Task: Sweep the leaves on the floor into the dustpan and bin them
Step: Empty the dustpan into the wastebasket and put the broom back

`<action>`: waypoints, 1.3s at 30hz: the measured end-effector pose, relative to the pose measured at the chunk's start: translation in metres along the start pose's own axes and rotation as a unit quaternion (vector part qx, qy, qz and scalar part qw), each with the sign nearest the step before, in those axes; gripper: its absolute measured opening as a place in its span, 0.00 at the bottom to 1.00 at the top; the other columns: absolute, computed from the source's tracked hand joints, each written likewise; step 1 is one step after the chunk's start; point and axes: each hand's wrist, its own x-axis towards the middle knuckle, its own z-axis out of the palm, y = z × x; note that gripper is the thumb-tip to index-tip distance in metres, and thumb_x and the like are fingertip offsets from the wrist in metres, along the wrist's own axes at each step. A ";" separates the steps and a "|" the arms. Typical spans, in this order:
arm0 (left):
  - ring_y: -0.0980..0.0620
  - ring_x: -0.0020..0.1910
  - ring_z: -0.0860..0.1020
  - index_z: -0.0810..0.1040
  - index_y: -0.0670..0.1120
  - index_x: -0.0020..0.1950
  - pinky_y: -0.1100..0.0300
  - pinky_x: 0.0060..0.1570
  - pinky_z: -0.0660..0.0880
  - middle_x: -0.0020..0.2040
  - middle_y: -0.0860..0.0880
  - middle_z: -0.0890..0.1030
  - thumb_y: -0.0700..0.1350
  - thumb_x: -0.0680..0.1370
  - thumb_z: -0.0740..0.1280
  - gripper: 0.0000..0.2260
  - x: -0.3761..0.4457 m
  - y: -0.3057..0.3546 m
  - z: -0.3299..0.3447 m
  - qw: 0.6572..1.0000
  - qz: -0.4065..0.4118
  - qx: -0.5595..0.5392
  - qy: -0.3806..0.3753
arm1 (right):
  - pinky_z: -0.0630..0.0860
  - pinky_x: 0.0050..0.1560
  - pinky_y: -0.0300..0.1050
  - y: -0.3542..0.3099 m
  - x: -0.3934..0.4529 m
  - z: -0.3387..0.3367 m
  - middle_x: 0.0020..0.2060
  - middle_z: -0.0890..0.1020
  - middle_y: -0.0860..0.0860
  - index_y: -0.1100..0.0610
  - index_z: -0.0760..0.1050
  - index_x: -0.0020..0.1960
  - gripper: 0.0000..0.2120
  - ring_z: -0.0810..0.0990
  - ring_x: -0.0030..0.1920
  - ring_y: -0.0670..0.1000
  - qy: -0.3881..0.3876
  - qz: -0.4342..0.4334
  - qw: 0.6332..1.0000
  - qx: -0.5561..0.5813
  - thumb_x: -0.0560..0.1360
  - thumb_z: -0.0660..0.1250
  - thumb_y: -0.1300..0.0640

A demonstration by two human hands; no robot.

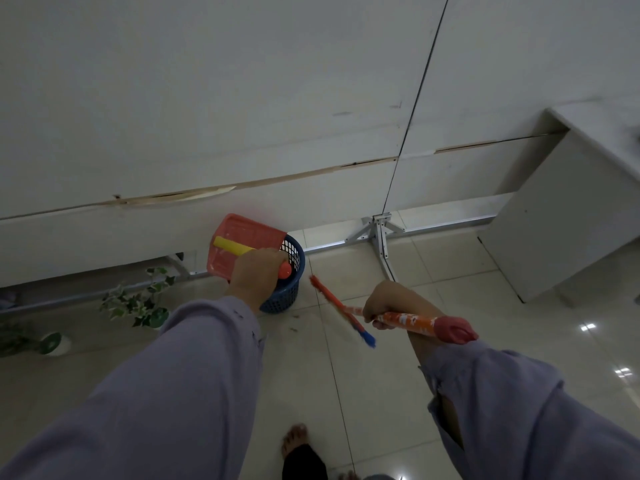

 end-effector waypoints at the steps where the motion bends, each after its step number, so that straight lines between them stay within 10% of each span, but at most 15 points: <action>1: 0.44 0.47 0.79 0.78 0.46 0.51 0.51 0.41 0.75 0.50 0.47 0.82 0.36 0.72 0.63 0.11 -0.001 0.000 0.000 1.000 0.002 0.002 -0.002 | 0.75 0.38 0.39 0.000 0.001 0.001 0.32 0.79 0.53 0.62 0.74 0.37 0.10 0.77 0.31 0.47 0.000 0.000 1.000 0.001 0.76 0.66 0.59; 18: 0.46 0.54 0.77 0.78 0.48 0.54 0.52 0.44 0.77 0.55 0.50 0.79 0.36 0.74 0.64 0.13 -0.033 0.007 -0.011 0.996 0.046 0.065 -0.036 | 0.73 0.27 0.38 0.007 -0.015 0.007 0.15 0.76 0.49 0.60 0.73 0.35 0.12 0.75 0.16 0.44 0.005 -0.010 0.999 -0.043 0.76 0.66 0.57; 26: 0.41 0.46 0.80 0.80 0.45 0.49 0.52 0.39 0.74 0.50 0.45 0.82 0.34 0.73 0.66 0.09 -0.060 0.016 -0.025 0.993 -0.026 -0.043 0.106 | 0.69 0.17 0.31 0.017 -0.034 0.014 0.15 0.77 0.49 0.61 0.73 0.36 0.11 0.75 0.15 0.44 0.019 -0.005 0.999 -0.048 0.75 0.66 0.57; 34: 0.42 0.44 0.81 0.84 0.49 0.48 0.50 0.47 0.80 0.45 0.43 0.84 0.38 0.68 0.73 0.11 -0.080 0.012 -0.088 0.870 -0.292 -0.261 0.301 | 0.72 0.24 0.36 0.031 -0.055 0.025 0.15 0.76 0.47 0.58 0.75 0.35 0.07 0.75 0.15 0.43 0.036 -0.082 0.996 -0.024 0.72 0.68 0.59; 39: 0.41 0.44 0.81 0.83 0.50 0.45 0.53 0.46 0.80 0.44 0.44 0.84 0.39 0.67 0.71 0.10 -0.112 0.001 -0.114 0.832 -0.371 -0.259 0.322 | 0.71 0.28 0.37 0.041 -0.071 0.028 0.15 0.74 0.47 0.51 0.75 0.41 0.12 0.71 0.14 0.46 0.001 -0.174 0.968 0.182 0.63 0.65 0.67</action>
